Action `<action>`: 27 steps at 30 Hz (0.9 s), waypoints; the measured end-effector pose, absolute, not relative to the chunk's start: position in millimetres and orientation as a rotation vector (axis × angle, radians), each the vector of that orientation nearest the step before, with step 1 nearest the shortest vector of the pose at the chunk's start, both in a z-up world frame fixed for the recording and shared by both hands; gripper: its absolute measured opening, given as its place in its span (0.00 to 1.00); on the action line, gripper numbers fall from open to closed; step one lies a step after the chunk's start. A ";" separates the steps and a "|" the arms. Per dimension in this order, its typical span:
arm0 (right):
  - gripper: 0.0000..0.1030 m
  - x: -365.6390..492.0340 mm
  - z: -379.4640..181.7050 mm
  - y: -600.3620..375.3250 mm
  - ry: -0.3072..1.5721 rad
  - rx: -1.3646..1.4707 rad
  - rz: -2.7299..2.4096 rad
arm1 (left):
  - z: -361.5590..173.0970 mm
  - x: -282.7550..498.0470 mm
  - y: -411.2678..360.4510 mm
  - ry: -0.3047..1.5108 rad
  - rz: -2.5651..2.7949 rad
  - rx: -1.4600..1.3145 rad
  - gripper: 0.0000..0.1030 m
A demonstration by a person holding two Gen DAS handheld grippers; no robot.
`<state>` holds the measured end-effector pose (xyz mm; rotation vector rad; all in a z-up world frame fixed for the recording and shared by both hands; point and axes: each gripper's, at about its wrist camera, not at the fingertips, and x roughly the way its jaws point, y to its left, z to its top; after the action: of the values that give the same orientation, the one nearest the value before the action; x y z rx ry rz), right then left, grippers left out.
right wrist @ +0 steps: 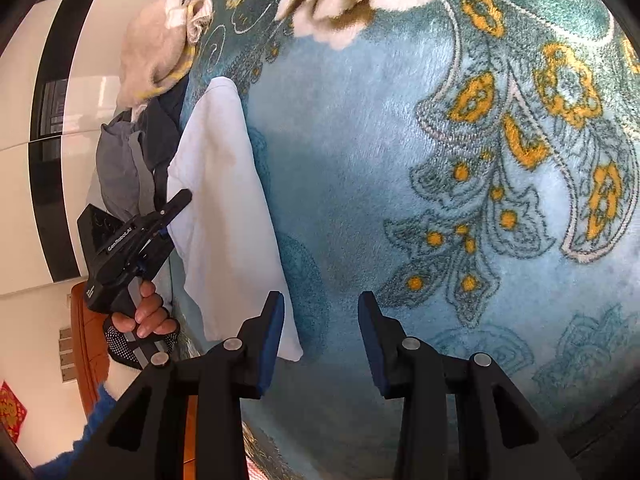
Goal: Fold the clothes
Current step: 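Grasp the folded shirt end with the left gripper and lift it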
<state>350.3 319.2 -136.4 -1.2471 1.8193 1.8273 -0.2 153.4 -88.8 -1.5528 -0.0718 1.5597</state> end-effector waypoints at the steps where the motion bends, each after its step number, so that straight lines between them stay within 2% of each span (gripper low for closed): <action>1: 0.38 352.6 -136.2 320.0 1.824 -1.238 1.826 | -78.5 4.9 153.8 -0.082 1.559 -1.533 0.13; 8: 0.38 372.0 -141.0 326.5 1.901 -1.147 1.801 | -7.0 53.4 170.3 -0.042 1.561 -1.392 0.13; 15: 0.38 386.3 -136.0 334.3 1.938 -1.063 1.819 | 22.4 92.8 210.6 -0.062 1.540 -1.424 0.13; 19: 0.38 400.3 -134.8 342.0 1.954 -1.009 1.805 | 45.5 113.3 229.2 -0.147 1.498 -1.405 0.13; 23: 0.38 415.3 -131.4 351.5 1.951 -0.942 1.789 | 48.5 85.3 200.6 -0.453 1.555 -1.407 0.13; 27: 0.38 425.6 -129.6 360.2 1.939 -0.879 1.772 | -17.0 40.7 152.2 -0.615 1.677 -1.570 0.13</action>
<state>425.6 360.2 -129.6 -0.8787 1.9385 1.7724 40.7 152.2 -17.0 -1.5703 -0.6146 1.6773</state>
